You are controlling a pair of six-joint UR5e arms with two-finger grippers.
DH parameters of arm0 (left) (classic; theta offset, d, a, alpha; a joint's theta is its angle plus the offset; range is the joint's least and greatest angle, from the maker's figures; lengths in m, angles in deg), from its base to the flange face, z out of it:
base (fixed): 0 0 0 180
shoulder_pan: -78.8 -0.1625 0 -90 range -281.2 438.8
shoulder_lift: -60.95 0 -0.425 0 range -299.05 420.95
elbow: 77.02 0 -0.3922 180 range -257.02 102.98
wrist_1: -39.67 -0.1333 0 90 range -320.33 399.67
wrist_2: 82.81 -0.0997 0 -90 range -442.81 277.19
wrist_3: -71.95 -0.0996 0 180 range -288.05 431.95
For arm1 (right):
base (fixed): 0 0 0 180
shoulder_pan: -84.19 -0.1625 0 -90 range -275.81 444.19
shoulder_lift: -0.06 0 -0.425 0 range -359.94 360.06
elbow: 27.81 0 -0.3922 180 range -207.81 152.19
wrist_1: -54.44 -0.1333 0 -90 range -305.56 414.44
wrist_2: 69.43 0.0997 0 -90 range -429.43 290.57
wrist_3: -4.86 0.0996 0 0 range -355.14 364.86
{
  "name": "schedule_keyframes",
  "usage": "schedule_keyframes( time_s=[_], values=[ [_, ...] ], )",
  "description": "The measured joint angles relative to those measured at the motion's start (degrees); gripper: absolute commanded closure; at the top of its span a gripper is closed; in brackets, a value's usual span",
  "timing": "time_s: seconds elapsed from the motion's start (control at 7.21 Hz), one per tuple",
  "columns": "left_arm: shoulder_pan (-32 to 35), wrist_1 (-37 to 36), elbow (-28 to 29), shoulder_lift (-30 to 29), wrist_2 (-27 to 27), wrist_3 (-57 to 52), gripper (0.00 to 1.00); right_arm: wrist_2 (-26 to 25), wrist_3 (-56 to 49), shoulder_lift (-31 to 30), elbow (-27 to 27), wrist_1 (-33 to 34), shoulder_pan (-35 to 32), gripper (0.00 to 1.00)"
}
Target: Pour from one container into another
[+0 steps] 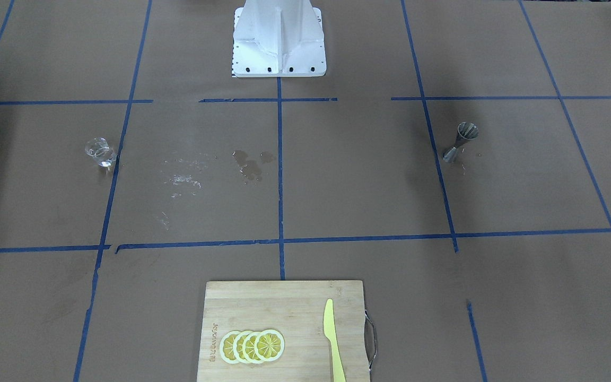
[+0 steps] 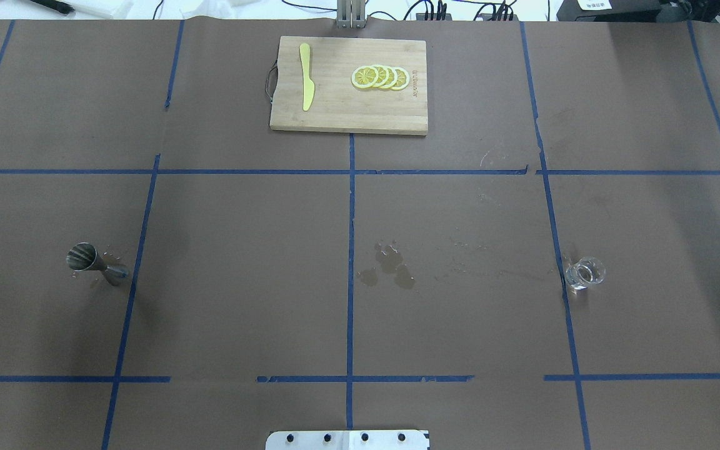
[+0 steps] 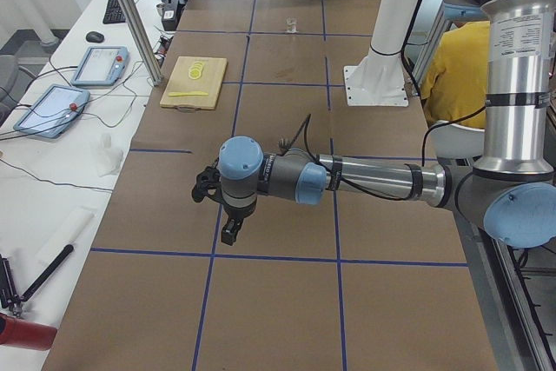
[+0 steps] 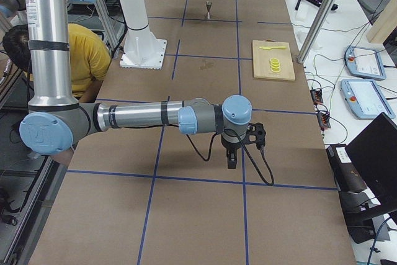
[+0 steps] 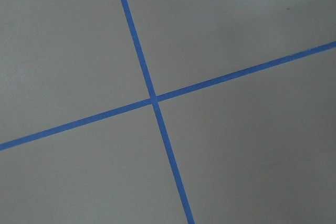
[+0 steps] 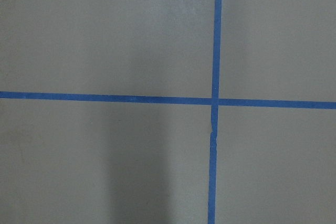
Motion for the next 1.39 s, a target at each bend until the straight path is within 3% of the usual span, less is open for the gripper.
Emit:
schedule_keyframes(
  time_s=[1.39],
  values=[
    [0.1, 0.4, -0.6, 0.1, 0.4, -0.1, 0.0, 0.3, 0.0, -0.1, 0.4, -0.4, 0.6, 0.0]
  ],
)
